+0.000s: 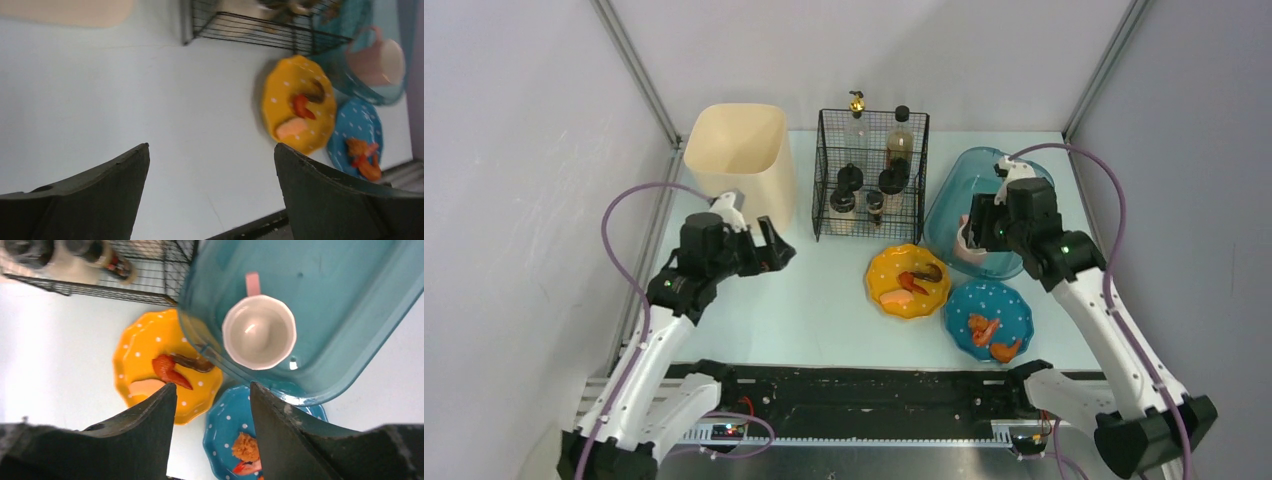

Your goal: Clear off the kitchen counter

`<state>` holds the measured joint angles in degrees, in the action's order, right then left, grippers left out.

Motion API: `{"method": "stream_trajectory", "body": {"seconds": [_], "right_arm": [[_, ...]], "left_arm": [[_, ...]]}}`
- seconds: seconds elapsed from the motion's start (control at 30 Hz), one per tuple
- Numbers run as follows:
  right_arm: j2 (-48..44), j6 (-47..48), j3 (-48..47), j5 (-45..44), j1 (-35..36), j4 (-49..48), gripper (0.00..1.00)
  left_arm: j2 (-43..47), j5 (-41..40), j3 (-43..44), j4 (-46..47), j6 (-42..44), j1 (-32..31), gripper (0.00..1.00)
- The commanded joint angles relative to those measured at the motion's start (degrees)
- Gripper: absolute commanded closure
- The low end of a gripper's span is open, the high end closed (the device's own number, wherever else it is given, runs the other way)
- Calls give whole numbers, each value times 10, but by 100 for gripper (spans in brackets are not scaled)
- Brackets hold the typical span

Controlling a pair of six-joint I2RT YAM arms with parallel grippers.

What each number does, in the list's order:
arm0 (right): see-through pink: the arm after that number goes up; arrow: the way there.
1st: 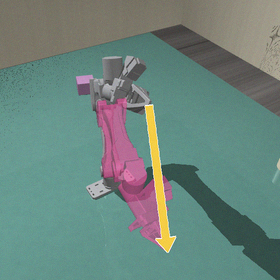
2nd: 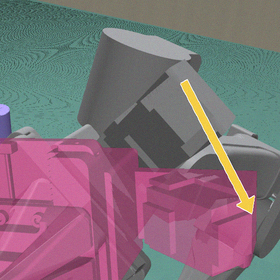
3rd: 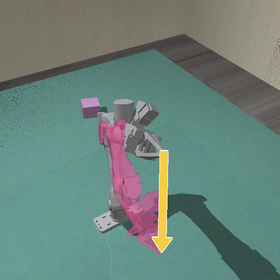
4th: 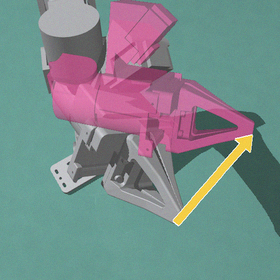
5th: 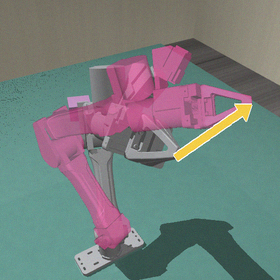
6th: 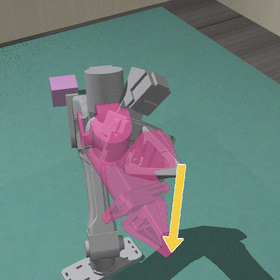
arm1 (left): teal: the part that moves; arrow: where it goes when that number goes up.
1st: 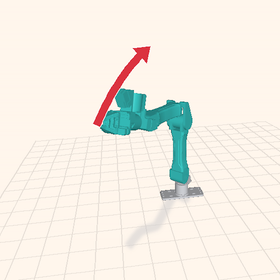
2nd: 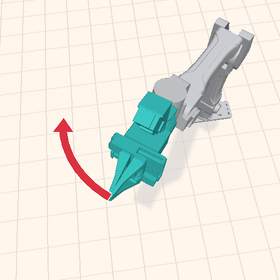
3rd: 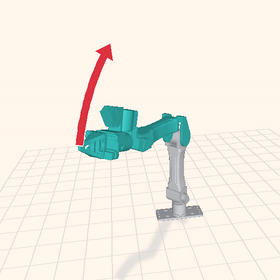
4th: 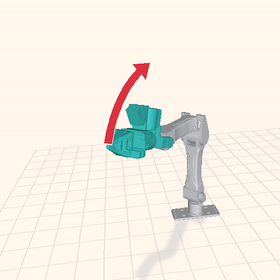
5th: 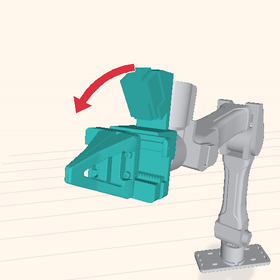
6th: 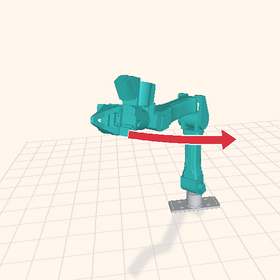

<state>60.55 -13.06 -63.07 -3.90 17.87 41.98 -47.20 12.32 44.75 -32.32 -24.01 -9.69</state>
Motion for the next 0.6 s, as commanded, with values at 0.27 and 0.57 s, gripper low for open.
{"method": "stream_trajectory", "body": {"seconds": [0.27, 0.57], "right_arm": [[-107, -45, -9, 61, -42, 6, 30], [-127, -65, 29, 132, -45, 12, 3]], "left_arm": [[-111, -172, 88, 17, -80, -315, 2], [-218, -193, 109, 37, -153, -362, 2]]}}
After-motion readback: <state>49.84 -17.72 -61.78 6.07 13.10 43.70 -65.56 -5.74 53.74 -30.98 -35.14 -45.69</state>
